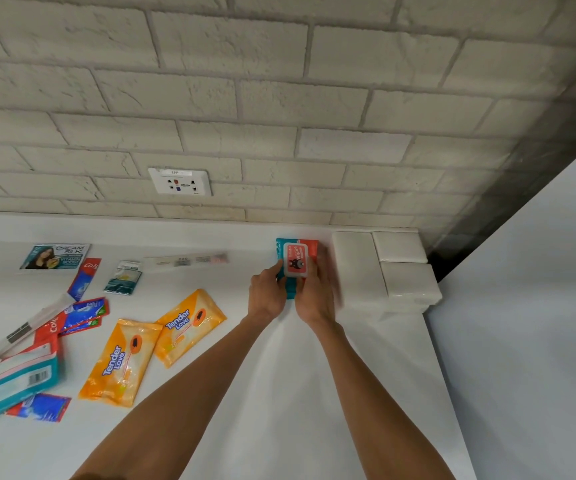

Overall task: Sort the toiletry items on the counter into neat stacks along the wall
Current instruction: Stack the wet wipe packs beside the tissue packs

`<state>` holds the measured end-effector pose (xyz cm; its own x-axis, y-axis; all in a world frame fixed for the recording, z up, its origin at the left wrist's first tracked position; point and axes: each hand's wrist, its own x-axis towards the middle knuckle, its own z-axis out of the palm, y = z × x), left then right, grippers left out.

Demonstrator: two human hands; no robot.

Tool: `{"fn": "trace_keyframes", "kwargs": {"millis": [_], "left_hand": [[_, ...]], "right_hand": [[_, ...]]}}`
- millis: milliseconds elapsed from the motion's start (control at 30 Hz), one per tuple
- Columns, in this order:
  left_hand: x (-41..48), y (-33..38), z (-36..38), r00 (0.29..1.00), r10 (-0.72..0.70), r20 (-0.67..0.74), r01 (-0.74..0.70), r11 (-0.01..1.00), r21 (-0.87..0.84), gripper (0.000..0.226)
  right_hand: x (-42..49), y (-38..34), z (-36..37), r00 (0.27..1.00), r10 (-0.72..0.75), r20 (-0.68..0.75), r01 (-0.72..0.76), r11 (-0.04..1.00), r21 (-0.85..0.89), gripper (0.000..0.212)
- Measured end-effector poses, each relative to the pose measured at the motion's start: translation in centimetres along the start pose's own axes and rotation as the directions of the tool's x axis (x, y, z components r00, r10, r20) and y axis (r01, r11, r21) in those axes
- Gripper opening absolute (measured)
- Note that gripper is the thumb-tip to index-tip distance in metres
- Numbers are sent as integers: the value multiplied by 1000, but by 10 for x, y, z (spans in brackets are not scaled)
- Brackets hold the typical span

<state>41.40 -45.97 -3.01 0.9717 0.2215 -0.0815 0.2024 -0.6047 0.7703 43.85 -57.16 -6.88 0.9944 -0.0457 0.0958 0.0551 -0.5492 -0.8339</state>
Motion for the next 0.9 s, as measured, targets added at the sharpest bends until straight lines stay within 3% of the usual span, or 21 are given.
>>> {"fn": "trace_keyframes", "kwargs": {"millis": [100,233,300,400,533,900], "left_hand": [[-1,-3,2,1000,-13,7,13,1000,16,47],[-3,-2,2,1000,-15,27,14,999,37,46],[-3,-2,0,999,-7,31,6,998,56,44],[-4,-5,0,999,2,35,-4,998,70,44],[-9,-8,0,999,15,28,-18,993,114,45],[-15,-3,-8,995,30,97,-50,976,212,41]], "right_hand": [[-1,-5,-3,998,19,56,-17,1000,-26,56],[-6,-9,-12,993,-18,120,65,915,-399,64],[-7,-9,-11,997,-9,81,38,928,-370,71],[-4,3,-5,987,-69,147,144,790,-595,85],[-5,3,-5,959,-96,267,253,716,-651,81],[-1,4,-10,938,-56,342,301,623,-722,81]]}}
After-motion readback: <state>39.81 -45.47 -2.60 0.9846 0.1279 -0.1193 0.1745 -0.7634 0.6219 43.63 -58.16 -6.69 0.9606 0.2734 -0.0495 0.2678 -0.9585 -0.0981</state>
